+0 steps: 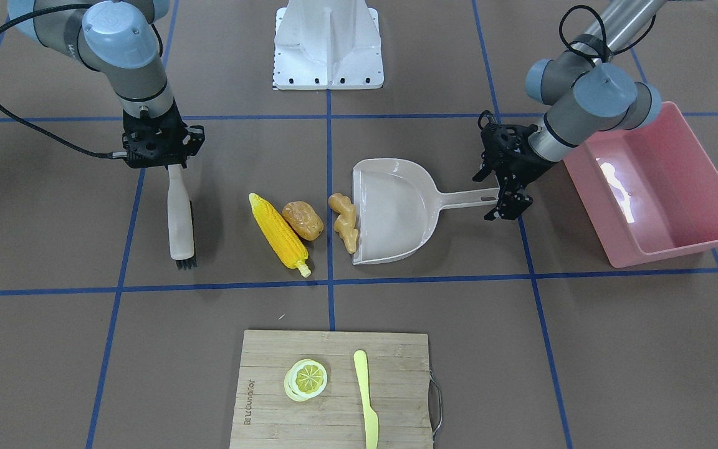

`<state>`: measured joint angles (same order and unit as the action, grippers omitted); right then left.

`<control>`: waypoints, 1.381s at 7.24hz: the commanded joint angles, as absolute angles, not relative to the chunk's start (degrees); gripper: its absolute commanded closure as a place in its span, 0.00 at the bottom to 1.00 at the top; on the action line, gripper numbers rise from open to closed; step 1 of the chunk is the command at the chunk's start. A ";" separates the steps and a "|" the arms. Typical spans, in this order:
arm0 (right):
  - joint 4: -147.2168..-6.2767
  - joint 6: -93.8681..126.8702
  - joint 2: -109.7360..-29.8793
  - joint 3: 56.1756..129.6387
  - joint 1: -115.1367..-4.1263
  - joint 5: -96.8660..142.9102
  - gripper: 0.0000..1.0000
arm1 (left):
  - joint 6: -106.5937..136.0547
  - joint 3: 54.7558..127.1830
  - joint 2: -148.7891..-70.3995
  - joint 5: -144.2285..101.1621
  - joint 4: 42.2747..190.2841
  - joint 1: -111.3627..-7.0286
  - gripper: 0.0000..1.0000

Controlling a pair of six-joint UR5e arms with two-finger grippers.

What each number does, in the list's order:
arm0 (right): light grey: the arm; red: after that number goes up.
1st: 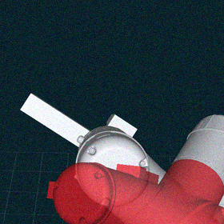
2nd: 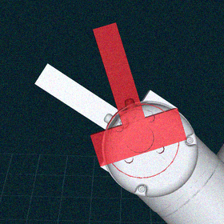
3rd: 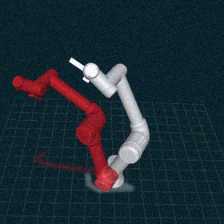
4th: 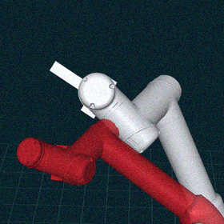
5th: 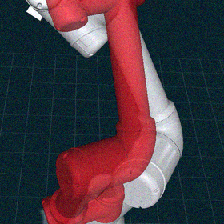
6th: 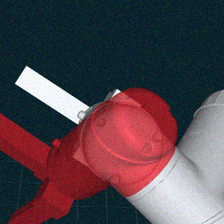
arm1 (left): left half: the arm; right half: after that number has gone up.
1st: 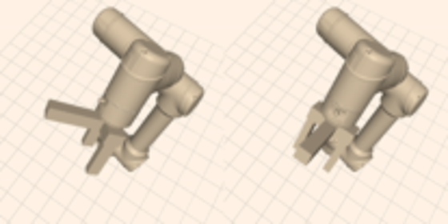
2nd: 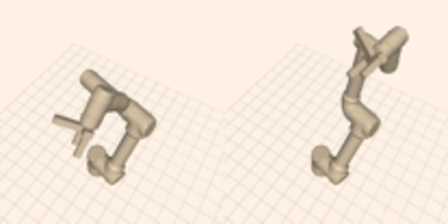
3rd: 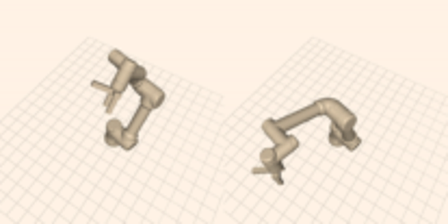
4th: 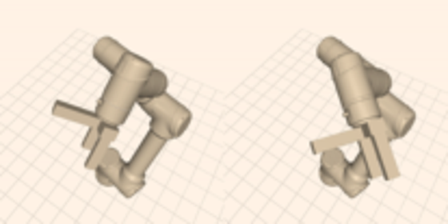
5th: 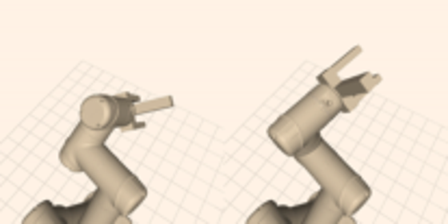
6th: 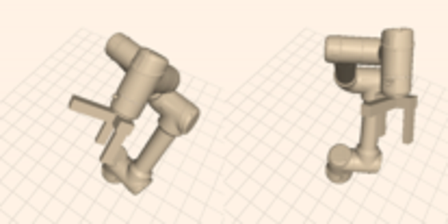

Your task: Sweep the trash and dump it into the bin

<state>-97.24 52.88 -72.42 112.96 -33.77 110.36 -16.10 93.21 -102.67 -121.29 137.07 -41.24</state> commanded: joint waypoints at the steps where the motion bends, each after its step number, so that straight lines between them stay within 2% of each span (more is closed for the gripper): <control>1: -97.38 54.84 -67.00 108.74 -33.57 110.21 1.00 | -16.08 93.25 -103.01 -121.29 137.02 -41.13 0.01; 3: -97.38 57.13 -62.34 104.35 -33.14 110.39 1.00 | -16.00 92.90 -103.18 -121.11 136.85 -40.96 0.01; 10: -97.30 60.19 -60.29 104.33 -26.19 110.48 1.00 | -16.00 92.29 -103.62 -121.11 136.67 -40.96 0.01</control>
